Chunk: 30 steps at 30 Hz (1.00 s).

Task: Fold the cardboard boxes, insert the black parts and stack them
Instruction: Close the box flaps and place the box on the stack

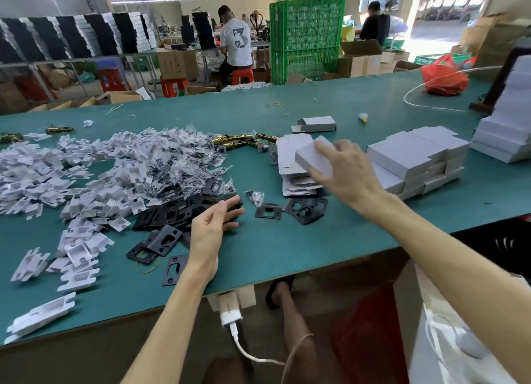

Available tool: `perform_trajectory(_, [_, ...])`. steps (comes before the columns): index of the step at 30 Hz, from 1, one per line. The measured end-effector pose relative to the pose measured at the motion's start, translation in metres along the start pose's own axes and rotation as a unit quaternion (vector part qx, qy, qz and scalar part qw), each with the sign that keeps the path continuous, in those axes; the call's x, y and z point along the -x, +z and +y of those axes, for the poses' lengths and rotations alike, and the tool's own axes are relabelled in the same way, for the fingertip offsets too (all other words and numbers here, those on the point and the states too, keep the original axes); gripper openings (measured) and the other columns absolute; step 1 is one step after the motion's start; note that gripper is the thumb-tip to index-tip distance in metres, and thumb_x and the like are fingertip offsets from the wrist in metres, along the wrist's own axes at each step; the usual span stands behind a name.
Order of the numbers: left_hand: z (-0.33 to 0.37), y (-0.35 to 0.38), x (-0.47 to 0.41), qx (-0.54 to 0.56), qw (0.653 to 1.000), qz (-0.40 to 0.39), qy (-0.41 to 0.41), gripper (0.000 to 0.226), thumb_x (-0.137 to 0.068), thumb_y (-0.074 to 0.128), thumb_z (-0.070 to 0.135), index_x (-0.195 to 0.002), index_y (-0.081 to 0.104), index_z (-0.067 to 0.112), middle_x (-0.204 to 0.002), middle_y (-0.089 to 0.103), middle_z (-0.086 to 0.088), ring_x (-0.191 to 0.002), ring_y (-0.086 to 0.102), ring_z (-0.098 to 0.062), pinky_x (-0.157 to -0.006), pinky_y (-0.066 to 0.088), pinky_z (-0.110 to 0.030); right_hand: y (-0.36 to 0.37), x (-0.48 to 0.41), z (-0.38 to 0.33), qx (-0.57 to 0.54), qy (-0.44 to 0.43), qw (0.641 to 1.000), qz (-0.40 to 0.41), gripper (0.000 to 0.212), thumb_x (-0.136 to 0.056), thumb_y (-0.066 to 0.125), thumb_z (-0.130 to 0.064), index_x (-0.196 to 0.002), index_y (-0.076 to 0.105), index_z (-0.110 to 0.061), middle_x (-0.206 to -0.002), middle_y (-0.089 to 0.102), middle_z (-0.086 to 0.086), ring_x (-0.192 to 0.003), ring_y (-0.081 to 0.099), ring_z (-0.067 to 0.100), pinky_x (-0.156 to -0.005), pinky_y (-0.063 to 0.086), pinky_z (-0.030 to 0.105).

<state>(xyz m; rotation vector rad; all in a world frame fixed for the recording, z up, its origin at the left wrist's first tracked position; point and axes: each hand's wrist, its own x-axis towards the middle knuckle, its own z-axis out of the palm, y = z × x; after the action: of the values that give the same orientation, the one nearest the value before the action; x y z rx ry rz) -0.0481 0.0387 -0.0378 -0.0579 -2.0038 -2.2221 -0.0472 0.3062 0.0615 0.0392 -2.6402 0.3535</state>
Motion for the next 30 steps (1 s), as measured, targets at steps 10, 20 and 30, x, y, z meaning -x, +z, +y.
perform_trajectory(10, [-0.006, -0.003, -0.001, -0.023, 1.000, -0.014, 0.012, 0.031, -0.111, 0.048, 0.021, -0.112, 0.078, 0.012, -0.109, 0.080, -0.001, -0.108, 0.073, -0.024, -0.091, 0.053, -0.043, 0.020, -0.007, 0.090, 0.180, 0.117, 0.970, -0.112, 0.058, -0.104, 0.043, -0.042, -0.154, 0.029, -0.016, -0.160, 0.028, 0.018, -0.147, 0.023, 0.038, -0.121, 0.016, 0.055])
perform_trajectory(20, [-0.003, -0.002, 0.002, -0.043, 0.999, -0.015, 0.017, 0.032, -0.110, 0.046, 0.014, -0.108, 0.078, 0.009, -0.109, 0.079, -0.003, -0.100, 0.076, -0.022, -0.087, 0.054, -0.040, 0.021, -0.007, 0.087, 0.160, 0.141, 0.972, -0.097, 0.067, -0.104, 0.045, -0.046, -0.159, 0.021, -0.018, -0.167, 0.016, 0.015, -0.154, 0.013, 0.036, -0.124, 0.010, 0.051])
perform_trajectory(30, [0.002, -0.001, 0.005, -0.047, 0.999, -0.010, 0.011, 0.033, -0.110, 0.047, 0.014, -0.104, 0.079, 0.009, -0.104, 0.080, -0.003, -0.096, 0.076, -0.022, -0.081, 0.056, -0.032, 0.018, -0.014, 0.078, 0.189, 0.163, 0.959, -0.132, 0.068, -0.104, 0.045, -0.046, -0.159, 0.018, -0.016, -0.167, 0.013, 0.017, -0.154, 0.012, 0.036, -0.123, 0.011, 0.054])
